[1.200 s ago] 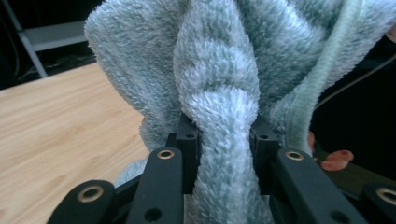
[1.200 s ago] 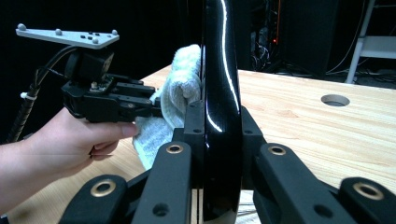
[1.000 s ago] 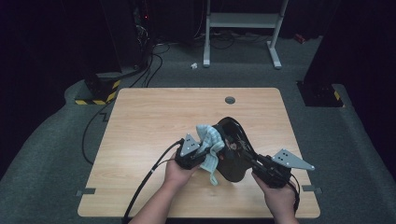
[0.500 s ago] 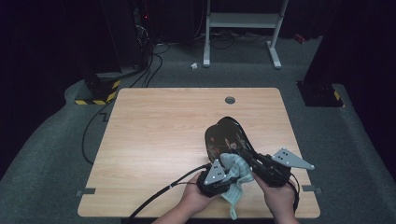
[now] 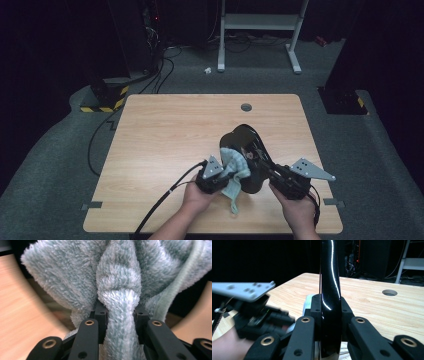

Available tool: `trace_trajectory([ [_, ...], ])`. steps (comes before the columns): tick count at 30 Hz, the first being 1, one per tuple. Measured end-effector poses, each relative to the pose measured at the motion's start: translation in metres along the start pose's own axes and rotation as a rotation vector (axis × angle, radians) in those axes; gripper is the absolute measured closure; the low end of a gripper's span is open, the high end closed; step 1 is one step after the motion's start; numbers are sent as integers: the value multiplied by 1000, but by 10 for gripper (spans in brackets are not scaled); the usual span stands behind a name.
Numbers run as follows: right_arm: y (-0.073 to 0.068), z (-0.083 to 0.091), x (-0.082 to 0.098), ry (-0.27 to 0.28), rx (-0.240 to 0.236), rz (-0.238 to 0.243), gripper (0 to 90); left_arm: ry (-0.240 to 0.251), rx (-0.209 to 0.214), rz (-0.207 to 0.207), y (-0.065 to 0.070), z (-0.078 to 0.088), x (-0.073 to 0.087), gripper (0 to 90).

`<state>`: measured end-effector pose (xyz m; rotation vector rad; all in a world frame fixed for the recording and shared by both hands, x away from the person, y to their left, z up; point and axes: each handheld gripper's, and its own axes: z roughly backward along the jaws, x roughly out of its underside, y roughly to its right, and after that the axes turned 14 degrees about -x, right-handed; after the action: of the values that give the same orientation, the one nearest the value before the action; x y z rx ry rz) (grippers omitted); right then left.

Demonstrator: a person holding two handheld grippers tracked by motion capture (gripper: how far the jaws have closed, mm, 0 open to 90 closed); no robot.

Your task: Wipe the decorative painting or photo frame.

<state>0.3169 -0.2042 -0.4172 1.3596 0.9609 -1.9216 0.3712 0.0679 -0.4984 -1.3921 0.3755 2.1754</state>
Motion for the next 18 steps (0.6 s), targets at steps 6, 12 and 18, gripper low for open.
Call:
trace_trajectory([
  [6,0,0,0,3,1,-3,796,-19,-99,70,-37,-9,0,723],
  [12,-1,-1,0,3,2,-5,795,-21,-49,43,-26,-8,2,725],
  [18,-1,-1,0,3,-1,-6,796,7,56,-22,9,5,0,724],
])
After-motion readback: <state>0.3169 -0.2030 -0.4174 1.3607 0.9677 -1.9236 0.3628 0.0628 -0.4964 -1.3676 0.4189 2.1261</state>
